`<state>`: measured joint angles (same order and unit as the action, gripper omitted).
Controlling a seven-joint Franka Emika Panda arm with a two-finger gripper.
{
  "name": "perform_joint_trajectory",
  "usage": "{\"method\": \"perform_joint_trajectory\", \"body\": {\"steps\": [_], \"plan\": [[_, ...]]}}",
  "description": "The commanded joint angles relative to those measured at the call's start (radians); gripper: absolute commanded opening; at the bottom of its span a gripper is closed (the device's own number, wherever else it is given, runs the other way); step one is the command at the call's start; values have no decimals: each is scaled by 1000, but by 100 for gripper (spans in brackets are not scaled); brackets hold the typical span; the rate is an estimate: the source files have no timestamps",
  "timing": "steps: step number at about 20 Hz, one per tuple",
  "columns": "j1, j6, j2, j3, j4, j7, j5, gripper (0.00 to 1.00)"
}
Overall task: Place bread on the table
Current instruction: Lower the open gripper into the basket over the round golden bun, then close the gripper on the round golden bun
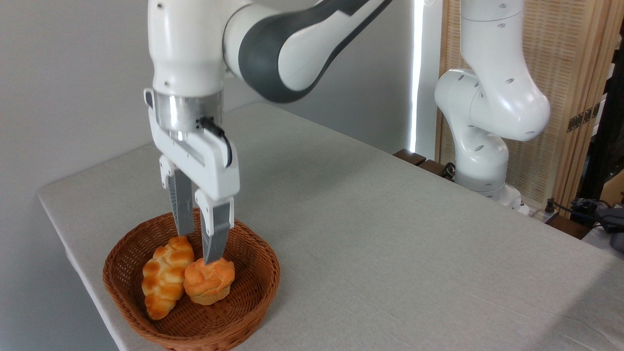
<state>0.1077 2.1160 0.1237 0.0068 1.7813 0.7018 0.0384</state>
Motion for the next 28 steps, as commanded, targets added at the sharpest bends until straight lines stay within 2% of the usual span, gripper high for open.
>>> {"method": "perform_joint_trajectory", "body": {"steps": [1,5,8,12,14,15,16,18,19,28], "plan": [[1,48,45,-2,-3,15,-35,100],[6,56,83,-16,-3,15,-41,100],[7,56,105,-27,-3,13,-71,100],[7,58,120,-33,-3,15,-74,100],[9,58,131,-33,-3,13,-109,99],[9,58,132,-33,-3,13,-124,94],[9,58,136,-34,-3,13,-126,83],[9,58,136,-34,-3,13,-124,52],[9,58,136,-34,-3,13,-124,46],[9,58,126,-34,-5,8,-123,46]]}}
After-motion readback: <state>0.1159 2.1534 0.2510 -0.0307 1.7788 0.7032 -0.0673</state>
